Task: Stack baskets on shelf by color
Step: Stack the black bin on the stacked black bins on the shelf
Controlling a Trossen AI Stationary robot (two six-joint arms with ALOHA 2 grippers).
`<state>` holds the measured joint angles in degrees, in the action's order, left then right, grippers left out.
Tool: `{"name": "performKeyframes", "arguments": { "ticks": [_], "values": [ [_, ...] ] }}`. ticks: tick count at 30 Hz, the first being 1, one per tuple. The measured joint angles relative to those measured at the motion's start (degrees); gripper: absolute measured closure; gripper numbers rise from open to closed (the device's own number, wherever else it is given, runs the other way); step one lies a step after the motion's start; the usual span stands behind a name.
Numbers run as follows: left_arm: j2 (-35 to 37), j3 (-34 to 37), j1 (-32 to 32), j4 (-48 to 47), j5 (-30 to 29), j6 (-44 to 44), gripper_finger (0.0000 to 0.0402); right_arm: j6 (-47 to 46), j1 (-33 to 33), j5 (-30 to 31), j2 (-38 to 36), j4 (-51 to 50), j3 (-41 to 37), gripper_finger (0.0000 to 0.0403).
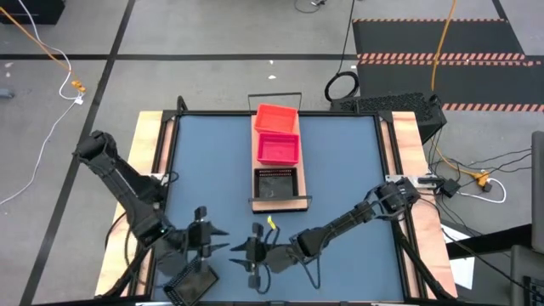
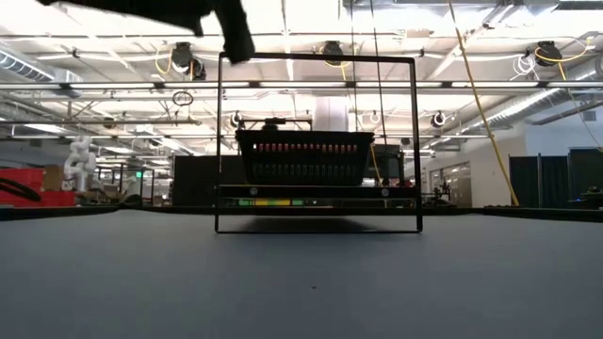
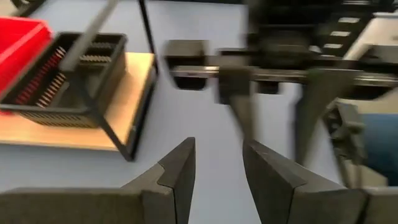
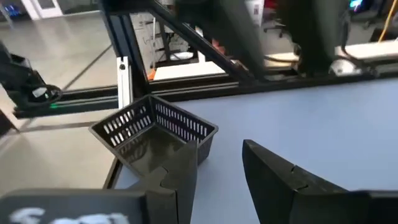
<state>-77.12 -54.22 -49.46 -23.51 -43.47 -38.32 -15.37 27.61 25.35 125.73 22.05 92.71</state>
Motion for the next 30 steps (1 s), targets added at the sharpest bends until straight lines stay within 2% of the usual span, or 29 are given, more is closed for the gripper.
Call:
{"name": "performKeyframes", "arguments": {
  "ticks": [7, 12, 15, 18, 21, 24, 30],
  "values": [
    [0.0, 0.0, -5.5, -0.4, -0.3, -6.1, 0.0266, -7.1, -0.1, -1.6, 1.4, -0.3, 1.8, 0.0282],
    [0.0, 0.0, -6.9, -1.5, -2.7, -6.9, 0.0266, -7.8, 3.0, 0.4, 6.3, -0.4, 9.3, 0.0282],
    [0.0, 0.0, -6.9, -1.9, -3.0, -8.1, 0.0266, -7.6, 4.6, 4.0, 10.8, -5.7, 16.4, 0.0282],
    [0.0, 0.0, -7.1, -2.0, -3.0, -10.1, 0.0266, -7.9, 5.0, 10.8, 14.7, -12.4, 22.9, 0.0282],
    [0.0, 0.0, -7.9, -2.2, -3.1, -11.8, 0.0266, -8.7, 4.9, 13.9, 16.2, -16.4, 25.3, 0.0282],
    [0.0, 0.0, -9.0, -2.8, -3.1, -13.1, 0.0266, -11.8, 4.1, 13.0, 16.3, -16.5, 25.3, 0.0276],
    [0.0, 0.0, -10.2, -4.3, -3.2, -13.3, 0.0266, -20.0, 1.7, 3.7, 16.3, -11.8, 21.8, 0.0242]
  ]
}}
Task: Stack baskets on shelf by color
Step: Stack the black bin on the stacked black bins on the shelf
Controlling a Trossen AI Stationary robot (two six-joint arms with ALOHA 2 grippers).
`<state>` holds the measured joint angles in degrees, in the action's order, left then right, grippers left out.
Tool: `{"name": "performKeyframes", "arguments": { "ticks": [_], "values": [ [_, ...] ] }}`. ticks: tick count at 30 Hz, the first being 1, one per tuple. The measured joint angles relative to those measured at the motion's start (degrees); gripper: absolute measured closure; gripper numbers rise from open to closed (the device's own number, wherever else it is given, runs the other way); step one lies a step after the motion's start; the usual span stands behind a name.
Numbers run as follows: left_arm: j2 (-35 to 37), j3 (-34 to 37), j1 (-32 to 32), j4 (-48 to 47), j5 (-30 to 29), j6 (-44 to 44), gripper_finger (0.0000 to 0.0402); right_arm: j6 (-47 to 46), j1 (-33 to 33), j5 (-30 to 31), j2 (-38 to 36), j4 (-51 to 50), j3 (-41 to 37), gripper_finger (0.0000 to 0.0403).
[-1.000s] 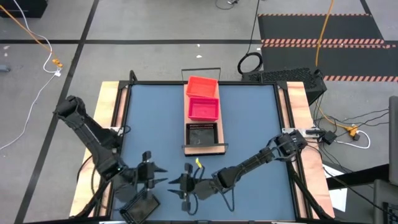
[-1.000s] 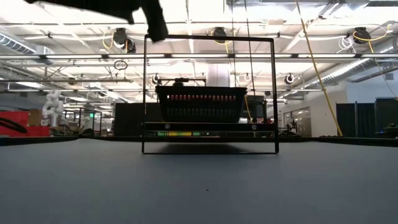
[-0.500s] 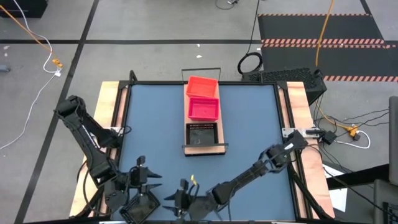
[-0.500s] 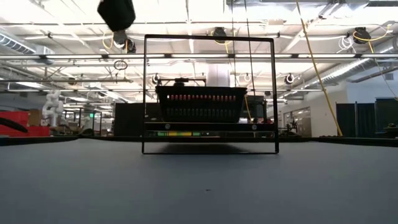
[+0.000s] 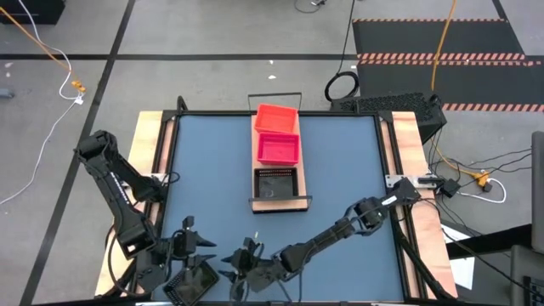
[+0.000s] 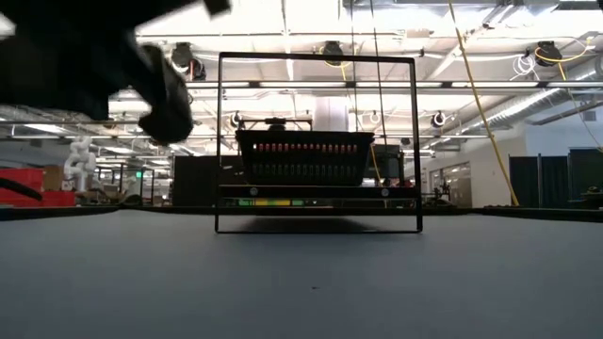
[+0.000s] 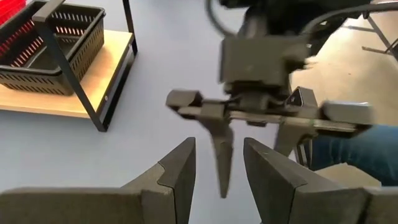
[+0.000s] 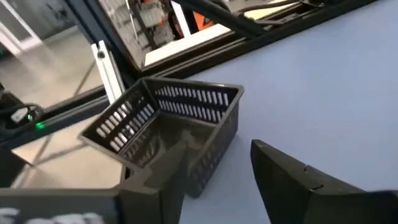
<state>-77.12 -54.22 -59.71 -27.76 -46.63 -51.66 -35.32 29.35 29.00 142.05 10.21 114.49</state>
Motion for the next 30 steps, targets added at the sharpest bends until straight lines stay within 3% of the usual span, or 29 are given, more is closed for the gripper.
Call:
{"name": "performKeyframes", "arguments": {
  "ticks": [5, 8, 16, 20, 30],
  "values": [
    [0.0, 0.0, -0.1, -0.9, 0.1, 0.1, 0.0266, -2.0, -1.7, -2.6, 2.0, 7.0, -2.3, 0.0202],
    [0.0, 0.0, -0.1, -3.1, 4.1, 1.2, 0.0266, -3.2, -2.9, -5.1, 3.7, 9.3, -2.4, 0.0178],
    [-0.3, 0.0, -2.0, -4.2, 34.6, -5.2, 0.0266, -0.6, -3.6, -6.8, 4.3, 9.7, -2.3, 0.0140],
    [-2.4, 0.0, -3.9, 0.1, 36.1, -8.4, 0.0266, 1.5, -3.0, -6.8, 4.4, 9.3, -2.3, 0.0140],
    [-15.3, 0.0, -2.6, 2.0, 37.6, -6.3, 0.0266, 1.7, -3.0, -6.8, 4.4, 9.2, -2.3, 0.0140]
  ]
}}
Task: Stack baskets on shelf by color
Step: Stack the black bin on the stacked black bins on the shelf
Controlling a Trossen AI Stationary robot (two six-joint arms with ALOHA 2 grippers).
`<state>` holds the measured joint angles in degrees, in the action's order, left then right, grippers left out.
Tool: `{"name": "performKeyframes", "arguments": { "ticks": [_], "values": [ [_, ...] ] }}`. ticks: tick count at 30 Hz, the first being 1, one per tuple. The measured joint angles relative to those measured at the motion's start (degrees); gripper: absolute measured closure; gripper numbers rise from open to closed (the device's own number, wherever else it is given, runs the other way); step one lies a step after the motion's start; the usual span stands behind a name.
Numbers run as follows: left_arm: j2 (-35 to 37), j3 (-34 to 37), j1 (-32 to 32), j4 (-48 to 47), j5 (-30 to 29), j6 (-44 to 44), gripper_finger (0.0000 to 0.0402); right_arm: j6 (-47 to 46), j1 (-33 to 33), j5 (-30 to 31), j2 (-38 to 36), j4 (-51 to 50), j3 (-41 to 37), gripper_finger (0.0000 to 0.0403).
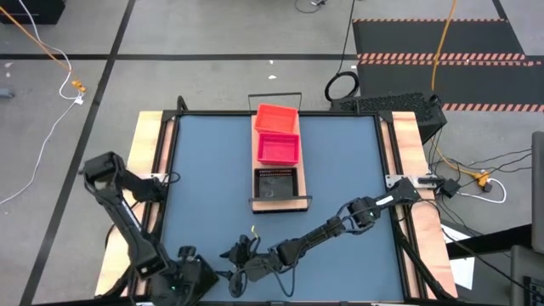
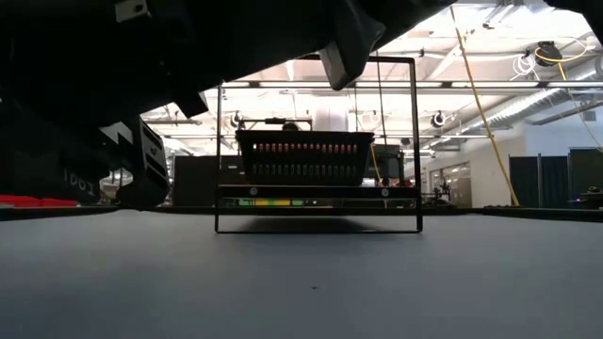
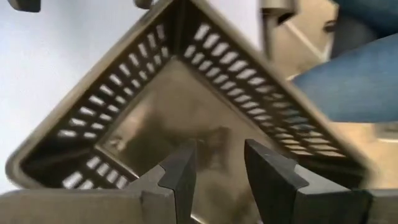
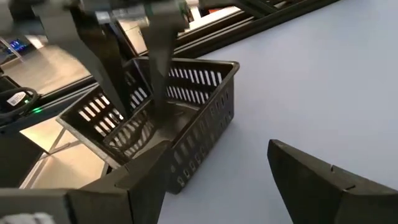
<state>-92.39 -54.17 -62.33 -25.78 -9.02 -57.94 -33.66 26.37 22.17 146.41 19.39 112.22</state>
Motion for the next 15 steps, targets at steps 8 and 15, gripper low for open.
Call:
{"name": "performKeyframes", "arguments": {
  "ticks": [8, 15],
  "values": [
    [-5.4, 0.0, 4.3, 0.3, -2.6, 2.0, 0.0266, 2.9, -0.9, -5.4, 0.0, 0.8, 0.0, 0.0140],
    [-7.2, 0.0, 8.2, 1.2, -3.3, 5.5, 0.0266, 3.1, -1.3, -7.3, 0.0, 1.4, 0.0, 0.0140]
  ]
}}
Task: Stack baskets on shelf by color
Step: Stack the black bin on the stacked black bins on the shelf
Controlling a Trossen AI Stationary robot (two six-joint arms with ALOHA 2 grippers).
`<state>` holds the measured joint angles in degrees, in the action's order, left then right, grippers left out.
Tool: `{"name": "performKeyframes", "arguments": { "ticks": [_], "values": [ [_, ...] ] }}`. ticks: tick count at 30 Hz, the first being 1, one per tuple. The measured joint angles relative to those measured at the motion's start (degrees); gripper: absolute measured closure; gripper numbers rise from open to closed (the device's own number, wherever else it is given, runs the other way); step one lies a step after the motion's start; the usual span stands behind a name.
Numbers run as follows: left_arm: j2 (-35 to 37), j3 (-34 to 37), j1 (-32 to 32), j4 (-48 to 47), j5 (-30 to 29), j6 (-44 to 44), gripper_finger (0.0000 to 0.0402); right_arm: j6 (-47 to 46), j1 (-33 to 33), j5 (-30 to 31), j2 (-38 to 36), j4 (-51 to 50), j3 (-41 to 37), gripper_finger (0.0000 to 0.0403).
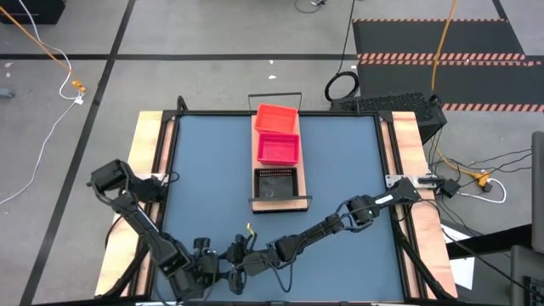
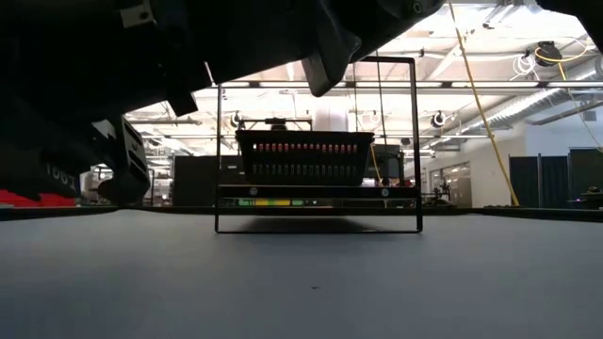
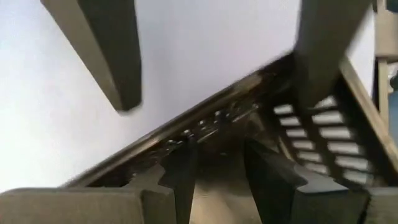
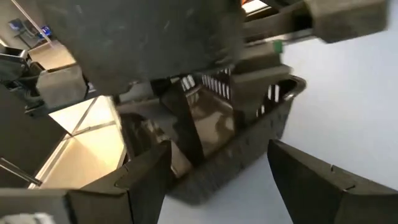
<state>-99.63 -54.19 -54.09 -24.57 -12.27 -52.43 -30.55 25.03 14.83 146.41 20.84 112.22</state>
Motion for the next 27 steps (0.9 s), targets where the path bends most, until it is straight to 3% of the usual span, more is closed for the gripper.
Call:
{"name": "performKeyframes", "arguments": {
  "ticks": [9, 14, 19, 27],
  "values": [
    [1.0, 0.0, 2.8, 2.8, -1.8, 1.7, 0.0266, -0.8, -0.1, 0.7, -0.9, -2.5, 0.0, 0.0140],
    [1.7, -1.0, 2.2, 2.3, 0.0, 1.8, 0.0266, -3.0, 0.1, 7.8, -3.0, -8.5, 0.0, 0.0166],
    [2.2, -5.7, 1.8, -5.0, 2.6, 1.8, 0.0266, -4.7, -0.1, 8.7, -4.6, -15.7, 0.0, 0.0216],
    [2.3, -17.6, 1.7, -20.7, 1.1, 2.9, 0.0266, -5.4, -0.3, 3.8, -4.6, -14.9, 0.0, 0.0258]
  ]
}}
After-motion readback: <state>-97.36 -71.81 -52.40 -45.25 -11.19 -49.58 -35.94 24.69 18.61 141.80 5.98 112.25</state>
